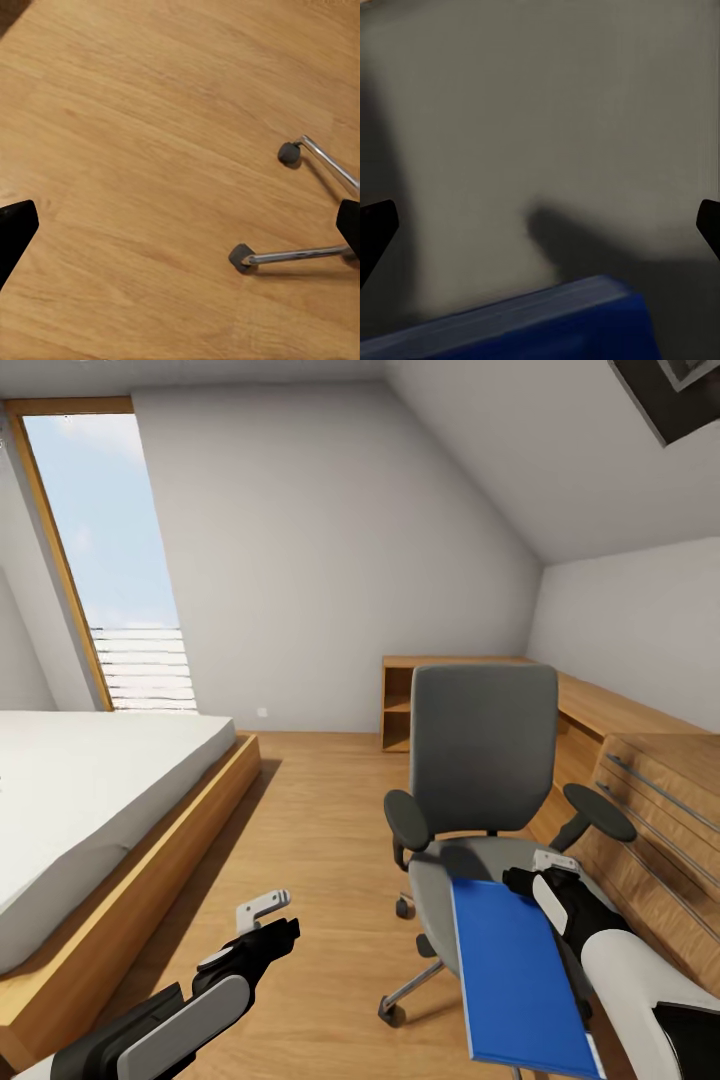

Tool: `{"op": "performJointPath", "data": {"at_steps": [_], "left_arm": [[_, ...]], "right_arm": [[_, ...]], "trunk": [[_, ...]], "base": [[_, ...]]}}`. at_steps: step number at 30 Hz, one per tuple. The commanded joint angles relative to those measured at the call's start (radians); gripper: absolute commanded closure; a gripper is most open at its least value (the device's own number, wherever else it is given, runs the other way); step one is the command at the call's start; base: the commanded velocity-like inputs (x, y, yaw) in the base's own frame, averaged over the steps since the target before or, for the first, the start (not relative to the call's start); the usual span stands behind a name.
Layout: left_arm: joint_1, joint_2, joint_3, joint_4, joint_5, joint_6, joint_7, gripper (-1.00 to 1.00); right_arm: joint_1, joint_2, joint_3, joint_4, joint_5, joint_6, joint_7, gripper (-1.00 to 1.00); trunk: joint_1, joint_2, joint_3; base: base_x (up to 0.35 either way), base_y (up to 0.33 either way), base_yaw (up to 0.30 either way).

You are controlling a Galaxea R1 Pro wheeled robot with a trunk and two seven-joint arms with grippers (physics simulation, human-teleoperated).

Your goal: In the bedroom, organize the workspace by keeping the computer under the desk, ensuring the monitor is on the desk, placing the keyboard on the desk next to the monitor, placing the mouse on the desk next to the keyboard, moving the folder from the swivel chair onto the desk next to the mouse, stacking the notebook on top of the folder with the pen on top of the notebook, and positioning the swivel chair next to the desk.

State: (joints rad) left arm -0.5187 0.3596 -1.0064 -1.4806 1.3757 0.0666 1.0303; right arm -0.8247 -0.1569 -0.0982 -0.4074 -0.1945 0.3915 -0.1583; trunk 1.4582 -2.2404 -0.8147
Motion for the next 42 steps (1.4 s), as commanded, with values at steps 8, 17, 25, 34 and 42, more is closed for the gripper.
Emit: {"op": "performJointPath", "data": {"at_steps": [8,17,25,34,42], "left_arm": [[-0.001,0.001,-0.001,-0.001,0.0,0.007,0.005,-1.0],[-0.001,0.0,-0.001,0.011,-0.001,0.007,0.004,-1.0],[-0.001,-0.001,-0.001,0.018,-0.003,0.007,0.004,-1.0],[-0.001,-0.001,-0.001,0.019,-0.003,0.007,0.004,-1.0],[-0.001,-0.001,-0.001,0.019,-0.003,0.007,0.004,-1.0]], "right_arm": [[0.0,0.0,0.0,-0.002,-0.011,0.004,-0.006,-1.0],[0.0,0.0,0.0,-0.002,-0.011,0.004,-0.006,-1.0],[0.0,0.0,0.0,-0.002,-0.01,0.004,-0.006,-1.0],[0.0,-0.001,-0.001,-0.005,-0.01,0.004,-0.006,-1.0],[0.0,-0.002,-0.002,-0.013,-0.01,0.005,-0.006,-1.0]], "trunk": [[0.0,0.0,0.012],[0.0,0.0,0.026],[0.0,0.0,0.038],[0.0,0.0,0.052],[0.0,0.0,0.065]], "base": [[0.0,0.0,0.0],[0.0,0.0,0.0],[0.0,0.0,0.0],[0.0,0.0,0.0],[0.0,0.0,0.0]]}}
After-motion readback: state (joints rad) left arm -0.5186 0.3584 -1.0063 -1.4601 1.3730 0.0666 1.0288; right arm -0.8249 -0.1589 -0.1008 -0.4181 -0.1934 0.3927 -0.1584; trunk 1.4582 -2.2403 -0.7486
